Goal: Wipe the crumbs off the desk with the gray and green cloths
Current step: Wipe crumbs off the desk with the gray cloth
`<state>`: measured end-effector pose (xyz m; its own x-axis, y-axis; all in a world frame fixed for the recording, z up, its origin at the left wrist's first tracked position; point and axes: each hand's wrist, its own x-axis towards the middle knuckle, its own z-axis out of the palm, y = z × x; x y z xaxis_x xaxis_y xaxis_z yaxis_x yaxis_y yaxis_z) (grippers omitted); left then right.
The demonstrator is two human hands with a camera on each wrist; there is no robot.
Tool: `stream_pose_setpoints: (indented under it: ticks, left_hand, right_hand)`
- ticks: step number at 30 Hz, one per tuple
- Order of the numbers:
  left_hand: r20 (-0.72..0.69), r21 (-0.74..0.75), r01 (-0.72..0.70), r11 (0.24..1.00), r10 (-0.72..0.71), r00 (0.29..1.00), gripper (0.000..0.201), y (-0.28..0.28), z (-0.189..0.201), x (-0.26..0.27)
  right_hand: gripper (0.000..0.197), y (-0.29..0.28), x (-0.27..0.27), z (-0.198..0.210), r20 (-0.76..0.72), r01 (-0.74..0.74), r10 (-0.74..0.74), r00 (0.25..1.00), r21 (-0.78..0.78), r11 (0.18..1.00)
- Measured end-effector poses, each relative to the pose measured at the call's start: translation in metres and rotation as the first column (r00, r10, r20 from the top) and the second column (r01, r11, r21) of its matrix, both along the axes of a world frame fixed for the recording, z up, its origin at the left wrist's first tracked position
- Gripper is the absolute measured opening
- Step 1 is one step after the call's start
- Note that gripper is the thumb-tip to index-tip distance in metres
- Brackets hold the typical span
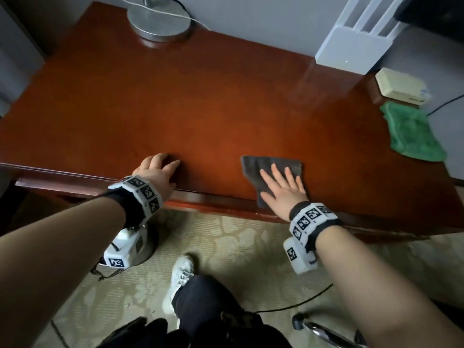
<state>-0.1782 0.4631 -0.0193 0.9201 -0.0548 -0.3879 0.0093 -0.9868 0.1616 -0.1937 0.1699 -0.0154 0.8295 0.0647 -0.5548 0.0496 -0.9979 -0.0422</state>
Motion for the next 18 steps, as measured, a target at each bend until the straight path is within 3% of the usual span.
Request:
stream_pose_setpoints:
  ticks: [3, 7, 18]
  left_hand:
    - [-0.001, -0.013, 0.021, 1.000, -0.021, 1.000, 0.063, -0.012, 0.004, -0.013]
    - [-0.009, -0.003, 0.084, 0.996, -0.084, 0.996, 0.064, -0.044, 0.013, 0.003]
    - [-0.178, 0.071, 0.119, 0.990, -0.105, 0.978, 0.081, -0.161, 0.018, 0.148]
  right_hand:
    - [0.057, -0.040, 0.004, 0.003, -0.005, 0.240, -0.241, 0.971, -0.063, 0.969]
    - [0.059, -0.073, 0.021, 0.004, -0.015, 0.438, -0.441, 0.898, -0.084, 0.895]
    - [0.063, -0.164, 0.167, 0.008, -0.023, 0.645, -0.648, 0.761, -0.072, 0.761]
